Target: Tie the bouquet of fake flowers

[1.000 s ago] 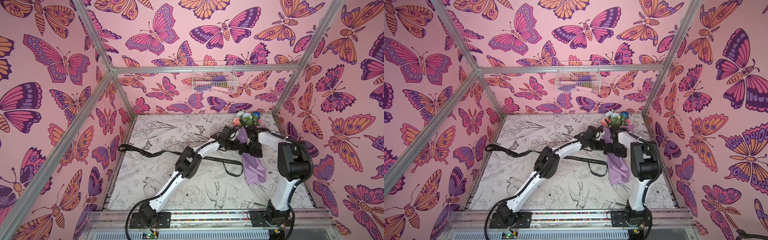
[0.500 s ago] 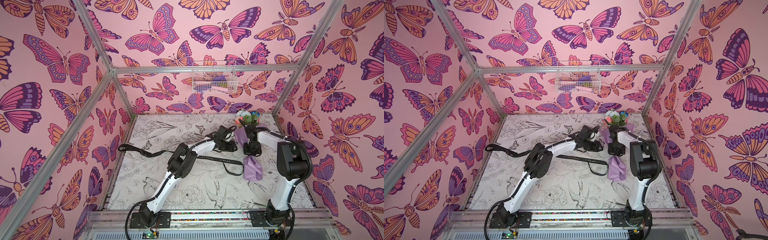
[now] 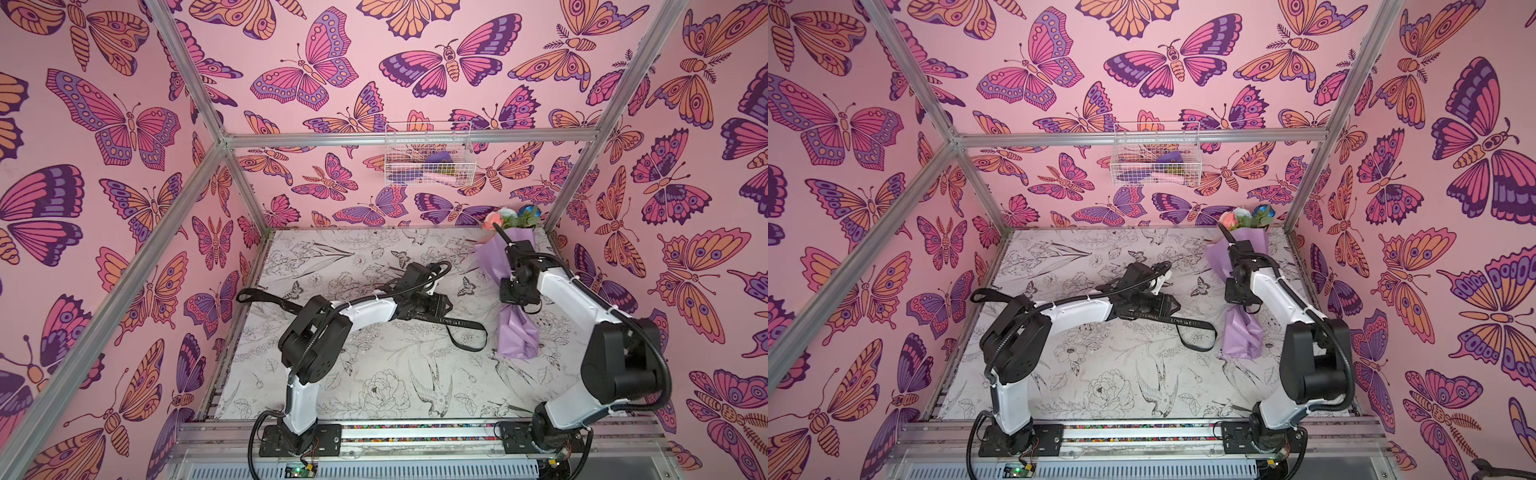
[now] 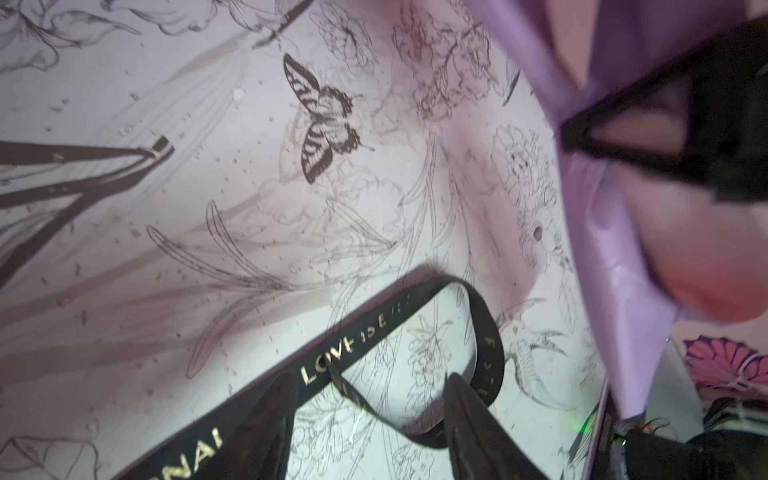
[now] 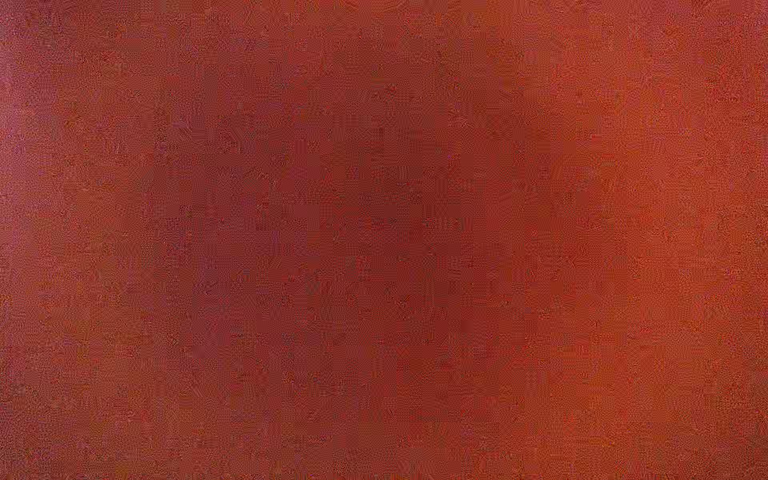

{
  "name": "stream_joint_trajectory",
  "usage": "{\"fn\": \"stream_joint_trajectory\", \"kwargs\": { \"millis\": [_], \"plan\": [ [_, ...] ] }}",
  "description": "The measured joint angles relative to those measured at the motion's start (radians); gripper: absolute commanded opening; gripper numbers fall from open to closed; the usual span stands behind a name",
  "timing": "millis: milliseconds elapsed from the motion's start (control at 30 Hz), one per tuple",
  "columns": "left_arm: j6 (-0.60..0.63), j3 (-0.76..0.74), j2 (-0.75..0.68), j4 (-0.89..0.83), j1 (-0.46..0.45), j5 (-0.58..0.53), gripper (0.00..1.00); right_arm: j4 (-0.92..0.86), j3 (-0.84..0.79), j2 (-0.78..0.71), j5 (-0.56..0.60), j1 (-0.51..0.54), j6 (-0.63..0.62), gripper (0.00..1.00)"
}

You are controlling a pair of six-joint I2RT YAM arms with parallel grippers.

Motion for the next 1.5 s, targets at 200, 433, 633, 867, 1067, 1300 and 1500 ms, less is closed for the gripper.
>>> {"fn": "stream_joint_trajectory", "kwargs": {
  "millis": [200,433,633,867,1067,1300,1500],
  "plan": [
    [0.037,-0.119,-0.035,0.010,-0.049,-0.023,0.69,-0.041,-0.005,-0.171,0.014,0.000,0.005,0.00],
    [0.024,-0.101,0.011,0.016,-0.095,-0.047,0.73,-0.069,-0.029,-0.294,-0.002,0.000,0.008,0.00],
    [-0.011,-0.006,0.116,0.037,-0.127,-0.046,0.43,-0.081,-0.039,-0.315,-0.010,0.000,0.008,0.00],
    [-0.082,0.138,0.245,0.029,-0.191,0.024,0.00,-0.090,-0.039,-0.350,0.033,0.000,0.008,0.00],
    [-0.172,0.484,0.463,0.033,-0.248,0.116,0.00,-0.103,0.030,-0.365,0.124,-0.039,-0.005,0.00],
    [-0.256,1.126,0.795,-0.095,-0.274,0.138,0.00,-0.096,0.111,-0.365,0.134,-0.217,-0.027,0.00],
    [-0.294,1.591,1.023,-0.196,-0.286,0.096,0.05,-0.088,0.166,-0.346,0.066,-0.307,-0.032,0.00]
  ]
}}
